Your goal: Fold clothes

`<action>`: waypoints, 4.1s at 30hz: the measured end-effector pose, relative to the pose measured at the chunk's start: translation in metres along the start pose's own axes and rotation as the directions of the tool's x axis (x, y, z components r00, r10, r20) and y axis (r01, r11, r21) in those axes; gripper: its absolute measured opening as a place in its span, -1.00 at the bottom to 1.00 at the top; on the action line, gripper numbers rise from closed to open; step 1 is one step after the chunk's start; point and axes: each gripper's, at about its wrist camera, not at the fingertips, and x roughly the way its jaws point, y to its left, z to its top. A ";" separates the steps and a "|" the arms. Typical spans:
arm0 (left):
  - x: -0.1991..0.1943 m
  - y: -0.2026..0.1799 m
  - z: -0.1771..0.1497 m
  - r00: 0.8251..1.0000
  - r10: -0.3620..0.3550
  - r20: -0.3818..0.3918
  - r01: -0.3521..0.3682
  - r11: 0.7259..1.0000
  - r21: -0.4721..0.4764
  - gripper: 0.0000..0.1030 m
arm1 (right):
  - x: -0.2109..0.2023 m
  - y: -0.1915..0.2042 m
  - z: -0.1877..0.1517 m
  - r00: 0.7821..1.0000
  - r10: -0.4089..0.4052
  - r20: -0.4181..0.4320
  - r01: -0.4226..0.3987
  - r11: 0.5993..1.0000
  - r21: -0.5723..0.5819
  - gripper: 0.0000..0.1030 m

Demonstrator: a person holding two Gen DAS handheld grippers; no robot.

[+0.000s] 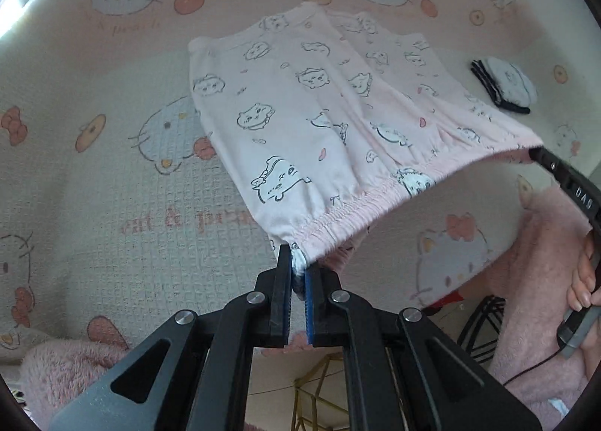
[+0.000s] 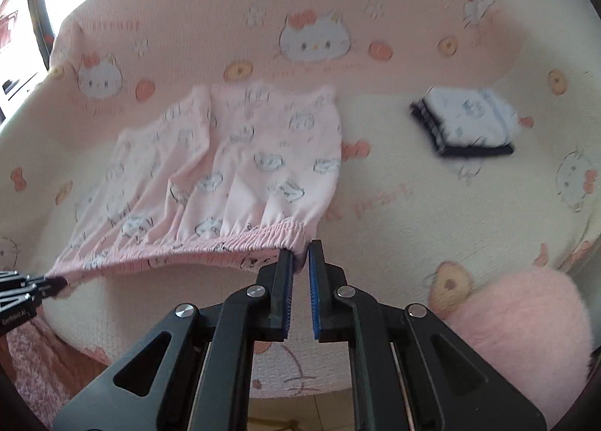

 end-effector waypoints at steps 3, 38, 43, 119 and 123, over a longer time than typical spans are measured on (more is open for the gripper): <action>-0.008 -0.001 -0.009 1.000 -0.008 -0.010 0.008 1.000 0.012 -0.89 | -0.027 0.005 -0.001 0.999 0.022 0.037 -0.022 1.000 -0.013 -0.89; 0.142 0.162 0.200 0.993 -0.082 0.089 0.105 0.949 -0.296 -0.96 | 0.237 0.096 0.177 0.976 0.104 -0.193 -0.154 0.951 -0.266 -0.37; 0.114 0.151 0.203 0.990 -0.002 0.138 0.036 0.970 -0.240 -0.97 | 0.259 0.081 0.161 0.954 0.143 -0.264 -0.190 0.968 -0.164 -0.37; 0.139 0.208 0.231 0.982 0.091 0.165 -0.055 0.976 -0.213 -0.92 | 0.312 0.186 0.227 0.941 0.232 -0.247 -0.326 0.818 -0.474 -0.94; 0.153 0.196 0.237 0.979 0.166 0.122 -0.150 0.980 -0.131 -0.92 | 0.320 0.188 0.221 0.929 0.253 -0.270 -0.349 0.839 -0.417 -0.94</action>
